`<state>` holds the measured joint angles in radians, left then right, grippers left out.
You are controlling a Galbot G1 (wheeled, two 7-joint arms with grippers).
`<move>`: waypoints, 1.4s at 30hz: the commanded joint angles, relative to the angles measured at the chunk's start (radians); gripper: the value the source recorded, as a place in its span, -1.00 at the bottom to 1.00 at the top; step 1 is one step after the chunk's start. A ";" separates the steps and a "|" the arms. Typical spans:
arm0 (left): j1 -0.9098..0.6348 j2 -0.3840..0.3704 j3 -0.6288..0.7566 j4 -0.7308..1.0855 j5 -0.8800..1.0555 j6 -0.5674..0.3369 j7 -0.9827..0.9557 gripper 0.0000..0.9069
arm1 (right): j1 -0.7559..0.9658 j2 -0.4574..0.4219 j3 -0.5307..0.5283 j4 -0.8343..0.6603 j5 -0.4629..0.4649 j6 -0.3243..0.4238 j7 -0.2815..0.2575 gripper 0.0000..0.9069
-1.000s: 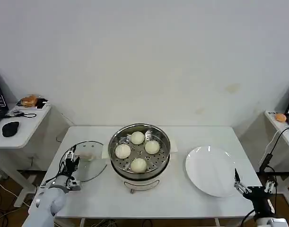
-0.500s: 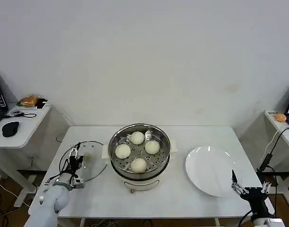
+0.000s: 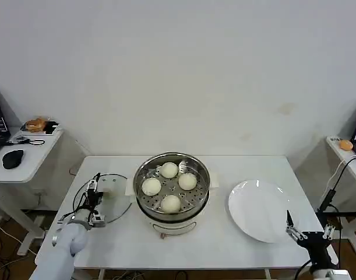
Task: Take steamed baozi put them in steamer then cover it.
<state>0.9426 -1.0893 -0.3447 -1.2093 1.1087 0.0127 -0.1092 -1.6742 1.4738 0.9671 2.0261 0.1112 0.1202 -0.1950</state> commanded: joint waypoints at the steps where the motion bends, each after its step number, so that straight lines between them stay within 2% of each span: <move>1: -0.035 -0.005 0.003 0.048 0.007 -0.004 -0.010 -1.00 | 0.002 0.001 -0.001 -0.005 0.000 0.000 -0.001 1.00; 16: 0.038 -0.019 -0.055 0.023 0.017 -0.037 -0.044 -1.00 | 0.003 -0.009 -0.009 -0.004 0.001 0.000 -0.001 1.00; 21: 0.115 -0.020 -0.109 -0.072 0.014 -0.027 -0.070 -1.00 | 0.000 -0.016 -0.026 0.007 0.001 -0.001 -0.002 1.00; 33: 0.332 -0.048 -0.267 -0.441 0.017 0.162 -0.107 -1.00 | 0.005 -0.063 -0.070 0.000 -0.001 -0.006 -0.006 1.00; 42: 0.441 0.027 -0.315 -0.695 -0.032 0.277 0.062 -1.00 | 0.004 -0.081 -0.104 -0.001 -0.011 -0.010 -0.009 1.00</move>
<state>1.2334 -1.1133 -0.5843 -1.5903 1.1124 0.1566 -0.1650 -1.6705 1.4069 0.8890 2.0261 0.1041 0.1112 -0.2032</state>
